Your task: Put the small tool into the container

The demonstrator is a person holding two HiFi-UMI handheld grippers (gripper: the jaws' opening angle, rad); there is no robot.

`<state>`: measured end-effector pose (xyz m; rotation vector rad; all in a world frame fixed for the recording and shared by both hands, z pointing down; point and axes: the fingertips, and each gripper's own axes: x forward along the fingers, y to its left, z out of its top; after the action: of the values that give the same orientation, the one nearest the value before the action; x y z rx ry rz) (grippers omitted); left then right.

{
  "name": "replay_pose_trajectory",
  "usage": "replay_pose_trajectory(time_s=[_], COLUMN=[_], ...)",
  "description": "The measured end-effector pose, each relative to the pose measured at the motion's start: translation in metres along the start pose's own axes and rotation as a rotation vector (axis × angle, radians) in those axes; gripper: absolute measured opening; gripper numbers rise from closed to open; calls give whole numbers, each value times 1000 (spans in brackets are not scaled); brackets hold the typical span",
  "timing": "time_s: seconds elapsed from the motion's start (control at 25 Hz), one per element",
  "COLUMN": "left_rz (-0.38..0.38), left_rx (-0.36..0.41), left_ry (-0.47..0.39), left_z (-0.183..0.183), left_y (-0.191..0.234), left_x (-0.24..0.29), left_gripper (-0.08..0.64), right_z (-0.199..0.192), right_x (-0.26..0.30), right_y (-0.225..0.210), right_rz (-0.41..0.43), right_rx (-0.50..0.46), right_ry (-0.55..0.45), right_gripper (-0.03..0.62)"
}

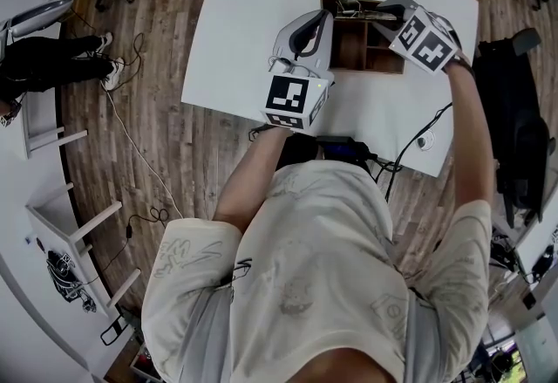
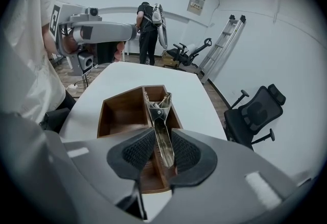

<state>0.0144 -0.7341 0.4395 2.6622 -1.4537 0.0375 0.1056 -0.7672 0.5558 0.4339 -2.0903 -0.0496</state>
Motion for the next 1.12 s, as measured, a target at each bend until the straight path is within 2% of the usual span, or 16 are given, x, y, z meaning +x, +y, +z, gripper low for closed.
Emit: replay_pose_trajectory(time_s=[0.68, 1.12], left_rz=[-13, -18], left_rx=[-20, -19], left_ry=[-1, -8], left_z=[2, 2], left_y=[-4, -9], left_x=[3, 7], left_gripper=[0, 0], right_z=[-11, -8], right_x=[-19, -33], right_y=[-10, -10], right_rz=[-76, -162], right_rx=[97, 247], right_ry=[-62, -225], right_gripper=[106, 101])
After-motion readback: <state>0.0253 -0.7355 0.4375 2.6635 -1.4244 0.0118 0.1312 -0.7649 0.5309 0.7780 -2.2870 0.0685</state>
